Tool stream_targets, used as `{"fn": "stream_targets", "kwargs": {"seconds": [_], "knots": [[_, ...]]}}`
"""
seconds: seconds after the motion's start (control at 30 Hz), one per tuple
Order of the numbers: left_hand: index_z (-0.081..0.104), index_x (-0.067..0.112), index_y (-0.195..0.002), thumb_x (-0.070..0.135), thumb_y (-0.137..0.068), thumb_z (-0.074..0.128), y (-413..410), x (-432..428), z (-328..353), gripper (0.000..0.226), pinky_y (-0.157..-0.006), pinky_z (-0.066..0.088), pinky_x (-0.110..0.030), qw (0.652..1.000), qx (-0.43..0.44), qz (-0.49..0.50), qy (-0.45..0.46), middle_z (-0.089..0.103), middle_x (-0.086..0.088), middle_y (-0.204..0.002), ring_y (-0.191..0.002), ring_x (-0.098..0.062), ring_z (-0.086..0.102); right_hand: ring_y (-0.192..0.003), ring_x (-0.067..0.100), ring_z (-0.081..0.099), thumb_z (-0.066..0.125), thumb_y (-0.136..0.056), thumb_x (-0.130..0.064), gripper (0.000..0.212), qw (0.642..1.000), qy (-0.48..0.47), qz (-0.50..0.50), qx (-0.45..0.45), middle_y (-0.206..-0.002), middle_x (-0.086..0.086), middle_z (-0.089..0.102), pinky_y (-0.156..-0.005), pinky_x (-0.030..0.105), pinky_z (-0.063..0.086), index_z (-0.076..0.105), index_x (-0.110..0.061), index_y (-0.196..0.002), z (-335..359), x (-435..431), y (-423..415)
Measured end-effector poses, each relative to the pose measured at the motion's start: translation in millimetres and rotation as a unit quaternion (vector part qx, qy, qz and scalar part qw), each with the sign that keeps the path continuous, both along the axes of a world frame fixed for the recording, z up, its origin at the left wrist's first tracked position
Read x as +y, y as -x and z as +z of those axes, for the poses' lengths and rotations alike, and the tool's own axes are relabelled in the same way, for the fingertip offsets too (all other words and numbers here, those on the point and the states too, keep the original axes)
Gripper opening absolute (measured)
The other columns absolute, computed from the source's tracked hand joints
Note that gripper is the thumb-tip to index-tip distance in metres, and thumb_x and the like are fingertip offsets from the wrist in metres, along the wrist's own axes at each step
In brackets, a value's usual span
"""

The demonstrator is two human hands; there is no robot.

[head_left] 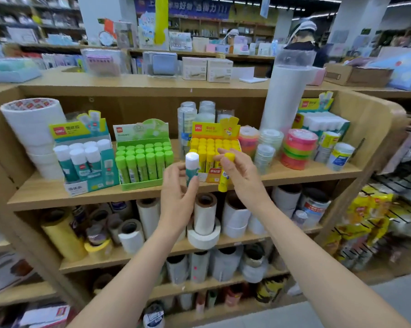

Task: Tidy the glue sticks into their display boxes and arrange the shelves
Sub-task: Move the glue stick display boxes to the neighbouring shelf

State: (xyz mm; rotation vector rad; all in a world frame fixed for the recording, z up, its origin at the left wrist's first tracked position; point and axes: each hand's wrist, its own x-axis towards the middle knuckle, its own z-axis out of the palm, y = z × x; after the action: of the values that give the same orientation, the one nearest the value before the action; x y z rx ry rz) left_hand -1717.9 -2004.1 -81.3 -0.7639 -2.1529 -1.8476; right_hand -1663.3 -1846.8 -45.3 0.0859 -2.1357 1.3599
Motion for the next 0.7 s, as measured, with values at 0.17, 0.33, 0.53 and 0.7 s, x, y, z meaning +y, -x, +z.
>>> {"fn": "stream_targets", "kwargs": {"seconds": [0.17,0.33,0.53,0.7], "knots": [[0.048,0.024,-0.121,0.022,-0.101,0.051,-3,9,6,0.019,-0.074,0.041,-0.003,0.997,-0.068,-0.001,0.038,0.058,0.017,-0.108,-0.091,0.021,0.052,-0.136,0.003,0.03,0.047,-0.1,-0.04,0.037,0.996,-0.075,-0.025,-0.028,-0.136,-0.01,0.056,-0.104,0.005,0.018,0.069,-0.016,-0.116,-18,17,12],[0.047,0.019,-0.121,0.022,-0.102,0.05,-10,22,5,0.019,-0.071,0.042,-0.001,0.993,-0.115,-0.009,0.026,0.059,0.014,-0.109,-0.097,0.009,0.055,-0.133,0.005,0.038,0.047,-0.101,-0.04,0.033,0.999,-0.03,-0.012,-0.024,-0.129,-0.011,0.06,-0.109,0.027,0.031,0.071,-0.019,-0.111,-13,40,11],[0.05,0.019,-0.118,0.021,-0.101,0.051,-19,24,0,0.017,-0.078,0.046,-0.015,0.992,-0.119,-0.025,0.033,0.062,0.005,-0.112,-0.099,0.0,0.059,-0.114,0.015,0.059,0.045,-0.1,-0.049,0.036,0.998,0.044,-0.028,-0.023,-0.114,-0.003,0.068,-0.098,0.041,0.048,0.071,-0.024,-0.105,-6,55,9],[0.049,0.02,-0.12,0.021,-0.102,0.049,-18,12,2,0.018,-0.078,0.047,-0.015,0.992,-0.126,-0.018,0.021,0.06,0.015,-0.108,-0.09,0.012,0.058,-0.088,0.008,0.06,0.042,-0.098,-0.056,0.038,0.994,0.084,-0.061,0.023,-0.093,0.0,0.065,-0.078,0.029,0.045,0.069,-0.03,-0.102,4,40,11]]}}
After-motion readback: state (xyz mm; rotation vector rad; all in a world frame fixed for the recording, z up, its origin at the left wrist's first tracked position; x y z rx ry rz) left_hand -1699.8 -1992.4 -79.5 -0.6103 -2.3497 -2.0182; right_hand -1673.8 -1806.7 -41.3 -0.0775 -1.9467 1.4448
